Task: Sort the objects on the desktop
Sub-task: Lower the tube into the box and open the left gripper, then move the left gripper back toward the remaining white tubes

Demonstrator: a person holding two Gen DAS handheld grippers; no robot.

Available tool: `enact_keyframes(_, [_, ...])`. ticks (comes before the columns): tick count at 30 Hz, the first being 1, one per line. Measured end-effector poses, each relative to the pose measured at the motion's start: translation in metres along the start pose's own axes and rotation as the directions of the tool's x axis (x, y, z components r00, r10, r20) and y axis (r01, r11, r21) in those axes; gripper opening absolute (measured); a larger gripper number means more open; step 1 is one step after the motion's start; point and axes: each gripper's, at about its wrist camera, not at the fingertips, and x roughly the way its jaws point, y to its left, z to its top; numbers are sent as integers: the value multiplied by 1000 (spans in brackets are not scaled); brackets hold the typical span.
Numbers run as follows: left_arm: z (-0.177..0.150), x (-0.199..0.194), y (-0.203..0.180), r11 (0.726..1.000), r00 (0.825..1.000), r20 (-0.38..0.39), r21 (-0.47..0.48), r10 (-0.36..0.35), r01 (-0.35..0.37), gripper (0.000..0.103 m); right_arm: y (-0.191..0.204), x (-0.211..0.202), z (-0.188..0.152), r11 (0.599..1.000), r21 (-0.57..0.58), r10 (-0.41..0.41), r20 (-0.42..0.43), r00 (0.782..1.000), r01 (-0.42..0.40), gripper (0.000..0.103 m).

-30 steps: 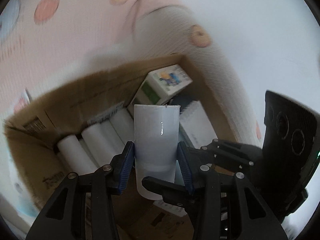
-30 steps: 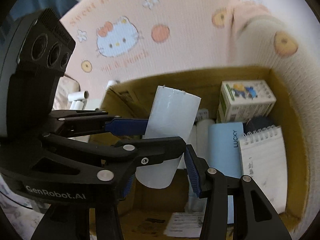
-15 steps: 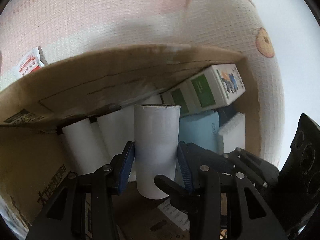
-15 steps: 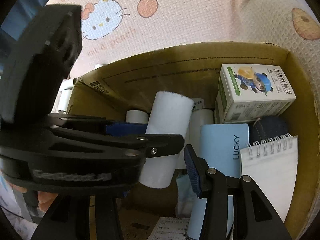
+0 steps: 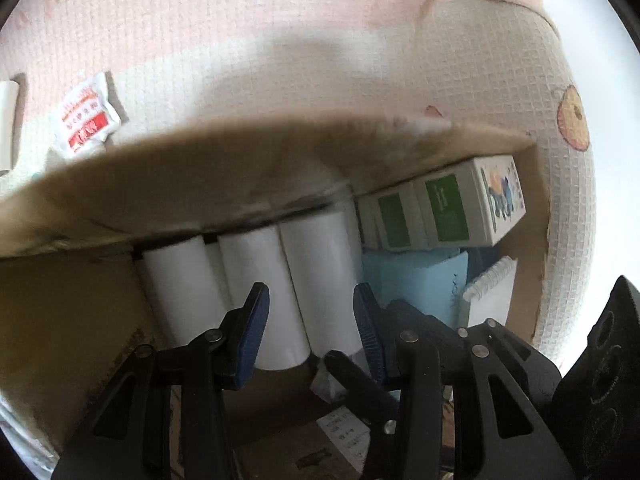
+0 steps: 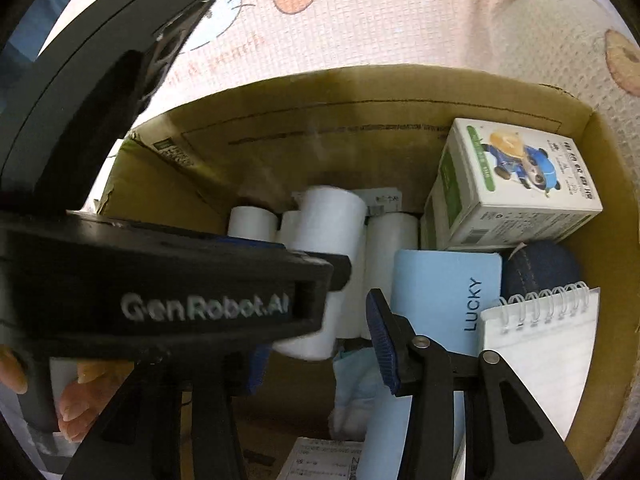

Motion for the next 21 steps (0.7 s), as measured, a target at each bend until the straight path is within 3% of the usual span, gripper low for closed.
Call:
enact_keyframes(4, [-2, -7, -2, 999, 999, 11, 31, -31, 30, 47, -4, 0, -1, 1000, 12, 11, -1, 1000, -11, 42])
enact_keyframes(8, [-5, -13, -5, 993, 998, 56, 115, -15, 9, 18, -1, -5, -4, 1000, 7, 16, 16, 1000, -16, 42])
enact_keyframes(12, [-8, -19, -6, 984, 995, 70, 166, -69, 57, 6, 4, -9, -7, 1000, -3, -15, 40, 999, 15, 42])
enact_keyframes(13, [-12, -21, 0, 983, 995, 67, 170, -80, 67, 6, 6, -12, -8, 1000, -7, -18, 53, 998, 18, 38])
enact_keyframes(15, [-10, -20, -1, 981, 990, 60, 158, -124, 113, 6, 13, -20, -11, 999, -41, 16, 94, 995, -12, 20])
enact_keyframes(16, [-9, -19, -1, 977, 986, 51, 148, -161, 152, 6, 15, -23, -12, 999, -45, 13, 100, 995, -9, 20])
enact_keyframes(18, [-7, -14, -3, 975, 981, 22, 114, -193, 189, 6, 16, -27, -14, 997, -28, -70, 92, 993, 73, 20])
enact_keyframes(21, [-11, -3, -8, 983, 988, -2, 104, -154, 154, 6, 18, -31, -21, 984, -43, -172, 75, 982, 175, 20])
